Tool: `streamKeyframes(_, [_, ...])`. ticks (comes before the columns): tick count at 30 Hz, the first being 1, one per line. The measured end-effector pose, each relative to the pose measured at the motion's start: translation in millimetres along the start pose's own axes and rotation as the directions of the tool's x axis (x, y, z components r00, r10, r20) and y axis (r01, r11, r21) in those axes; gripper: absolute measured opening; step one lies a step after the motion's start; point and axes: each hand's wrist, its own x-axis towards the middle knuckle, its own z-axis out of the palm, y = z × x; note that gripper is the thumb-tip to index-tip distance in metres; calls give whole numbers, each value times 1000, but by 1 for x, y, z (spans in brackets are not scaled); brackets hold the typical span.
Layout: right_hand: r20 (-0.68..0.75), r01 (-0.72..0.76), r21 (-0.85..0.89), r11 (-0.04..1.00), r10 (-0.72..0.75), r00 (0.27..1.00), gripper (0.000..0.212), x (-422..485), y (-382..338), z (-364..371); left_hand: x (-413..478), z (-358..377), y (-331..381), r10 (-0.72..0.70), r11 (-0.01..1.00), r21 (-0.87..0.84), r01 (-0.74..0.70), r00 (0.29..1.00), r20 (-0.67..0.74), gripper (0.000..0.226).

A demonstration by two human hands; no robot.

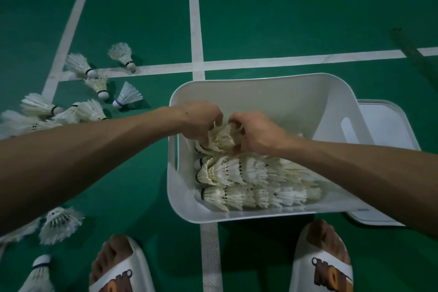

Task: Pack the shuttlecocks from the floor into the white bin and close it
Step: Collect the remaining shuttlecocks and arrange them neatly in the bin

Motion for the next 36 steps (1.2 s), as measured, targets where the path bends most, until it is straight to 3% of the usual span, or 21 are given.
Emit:
streamKeyframes(5, [53,-9,-106,994,14,999,90,-6,-1,-16,-11,-11,1,46,993,-98,-58,991,-123,53])
streamKeyframes(8, [-7,1,-99,995,-2,1000,68,-10,-8,-39,-36,-32,-5,52,982,-161,-100,958,-281,40])
streamKeyframes(12, [-114,66,-4,998,-66,991,42,-9,-33,-69,-79,-50,-44,-135,953,-302,-32,847,-514,22])
streamKeyframes(18, [-225,263,-28,964,-262,938,32,25,-97,-86,-97,-19,-134,-430,851,-471,231,823,-372,31])
streamKeyframes(25, [-111,313,-146,938,-330,937,33,107,-148,-62,-75,21,-205,-610,687,-644,335,748,-262,48])
streamKeyframes(32, [42,315,-256,914,-315,948,42,185,-161,-29,-35,37,-245,-578,764,-512,392,770,-272,72])
streamKeyframes(36, [62,302,-271,914,-297,953,43,228,-169,-18,-17,42,-261,-634,761,-370,533,730,-254,95])
